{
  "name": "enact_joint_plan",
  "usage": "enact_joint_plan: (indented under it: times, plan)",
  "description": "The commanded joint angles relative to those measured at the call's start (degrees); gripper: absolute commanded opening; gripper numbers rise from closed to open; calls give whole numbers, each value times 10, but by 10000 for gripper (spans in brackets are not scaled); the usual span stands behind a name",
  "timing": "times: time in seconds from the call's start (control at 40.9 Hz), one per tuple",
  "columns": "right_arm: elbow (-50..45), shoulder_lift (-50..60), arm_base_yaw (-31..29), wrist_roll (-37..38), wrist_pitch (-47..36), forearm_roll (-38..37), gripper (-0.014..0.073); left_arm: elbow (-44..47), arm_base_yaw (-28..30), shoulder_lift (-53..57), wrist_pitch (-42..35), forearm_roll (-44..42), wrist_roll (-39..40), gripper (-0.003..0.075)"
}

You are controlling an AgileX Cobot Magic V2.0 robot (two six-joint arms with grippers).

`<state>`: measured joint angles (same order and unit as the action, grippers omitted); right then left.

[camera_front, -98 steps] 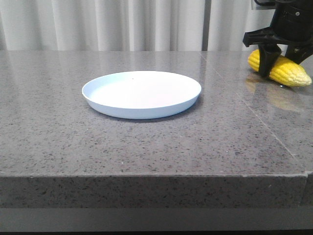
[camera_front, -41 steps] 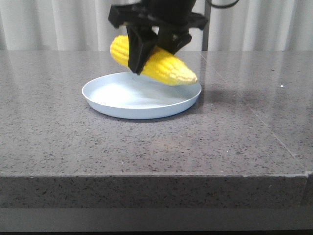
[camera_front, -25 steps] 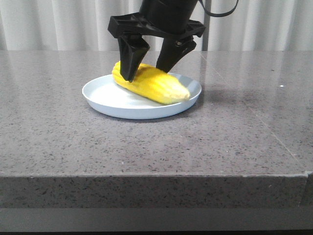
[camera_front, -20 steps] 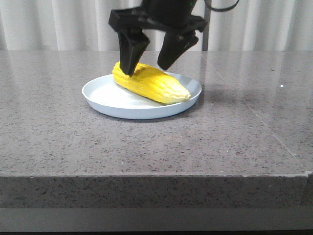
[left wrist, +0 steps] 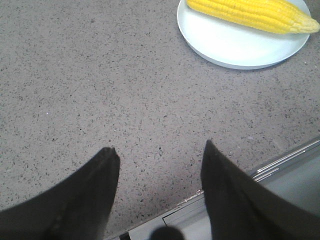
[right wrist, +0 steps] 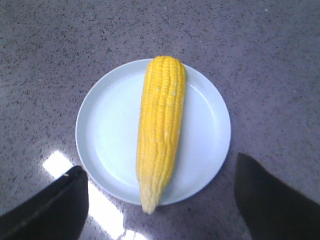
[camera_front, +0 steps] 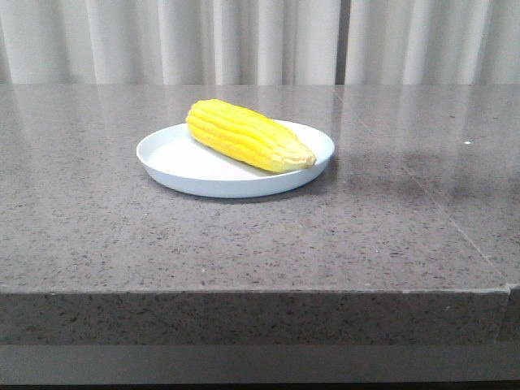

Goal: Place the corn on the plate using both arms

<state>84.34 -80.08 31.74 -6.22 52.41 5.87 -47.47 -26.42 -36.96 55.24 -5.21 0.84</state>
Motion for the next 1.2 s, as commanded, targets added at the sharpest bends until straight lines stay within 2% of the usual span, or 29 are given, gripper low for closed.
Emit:
enact_joint_plan:
  times: [0.0,0.562,0.758,1.173]
  plan:
    - [-33,87,-3,0,-20,-20,615,-15,-5,0,-37,-3,6,363]
    - [-270,415,-3,20,-20,-24,615,-15,-5,0,-37,-3,6,363]
    - [-299,453,-3,20,-20,-24,615,-15,-5,0,-37,-3,6,363]
    - [-300,453,-3,21,-29,-24,615,-15,-5,0,-37,-3,6,363]
